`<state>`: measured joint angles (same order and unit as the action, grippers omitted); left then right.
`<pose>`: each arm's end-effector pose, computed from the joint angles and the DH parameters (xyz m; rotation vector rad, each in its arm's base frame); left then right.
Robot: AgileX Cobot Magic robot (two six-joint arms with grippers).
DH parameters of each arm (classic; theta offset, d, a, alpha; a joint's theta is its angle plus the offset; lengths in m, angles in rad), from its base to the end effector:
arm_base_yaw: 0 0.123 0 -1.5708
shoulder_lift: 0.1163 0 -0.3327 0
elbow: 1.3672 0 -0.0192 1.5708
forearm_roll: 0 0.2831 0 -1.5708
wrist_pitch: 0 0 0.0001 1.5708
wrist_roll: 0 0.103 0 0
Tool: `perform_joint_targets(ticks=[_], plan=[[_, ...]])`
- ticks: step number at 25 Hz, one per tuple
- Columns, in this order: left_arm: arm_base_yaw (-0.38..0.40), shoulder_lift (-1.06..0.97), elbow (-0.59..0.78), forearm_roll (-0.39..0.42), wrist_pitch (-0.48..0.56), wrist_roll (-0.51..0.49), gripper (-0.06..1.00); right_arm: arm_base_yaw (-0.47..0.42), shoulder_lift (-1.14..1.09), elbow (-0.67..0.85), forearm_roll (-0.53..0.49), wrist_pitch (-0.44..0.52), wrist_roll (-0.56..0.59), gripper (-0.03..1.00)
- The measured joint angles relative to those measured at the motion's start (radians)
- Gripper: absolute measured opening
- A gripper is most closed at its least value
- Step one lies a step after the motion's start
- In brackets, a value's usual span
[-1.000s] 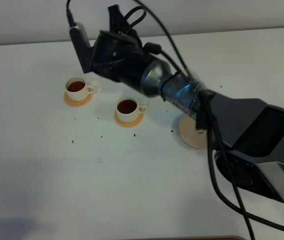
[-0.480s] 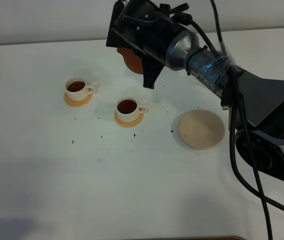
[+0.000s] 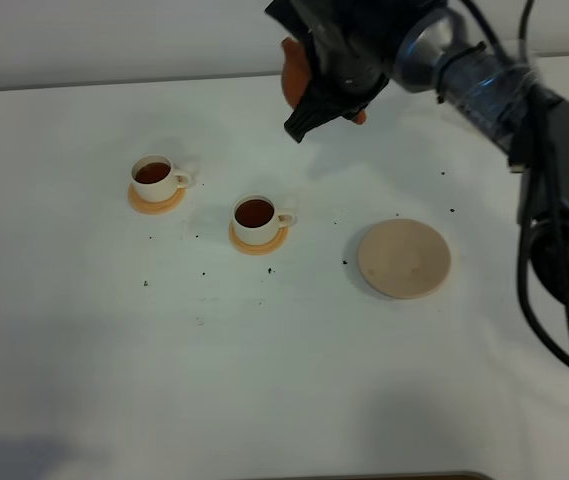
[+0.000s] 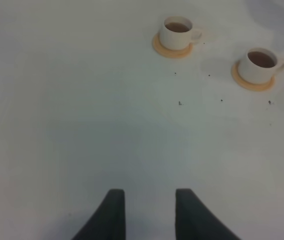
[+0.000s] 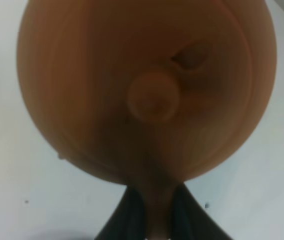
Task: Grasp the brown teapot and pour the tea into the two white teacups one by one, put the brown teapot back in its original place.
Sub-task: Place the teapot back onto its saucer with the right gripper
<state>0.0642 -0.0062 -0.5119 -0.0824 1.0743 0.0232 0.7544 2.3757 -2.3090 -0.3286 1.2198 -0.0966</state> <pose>-0.0166 -0.0085 0.2901 -0.0364 2.0369 -0.0437 0.4475 0.3777 0.2584 -1.1718 2.4059 -0.2589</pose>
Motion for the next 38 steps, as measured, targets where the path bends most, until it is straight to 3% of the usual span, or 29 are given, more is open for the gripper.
perform_joint_targets(ticks=[10,24,38], plan=[[0.000,0.000,0.000,0.000,0.000,0.000,0.25,-0.042,-0.124,0.278,0.092,0.003,0.097,0.09],[0.000,0.000,0.000,0.000,0.000,0.000,0.25,-0.042,-0.166,0.329,0.161,0.001,0.139,0.09],[0.000,0.000,0.000,0.000,0.000,0.000,0.25,-0.043,-0.365,0.620,0.178,0.001,0.172,0.09]])
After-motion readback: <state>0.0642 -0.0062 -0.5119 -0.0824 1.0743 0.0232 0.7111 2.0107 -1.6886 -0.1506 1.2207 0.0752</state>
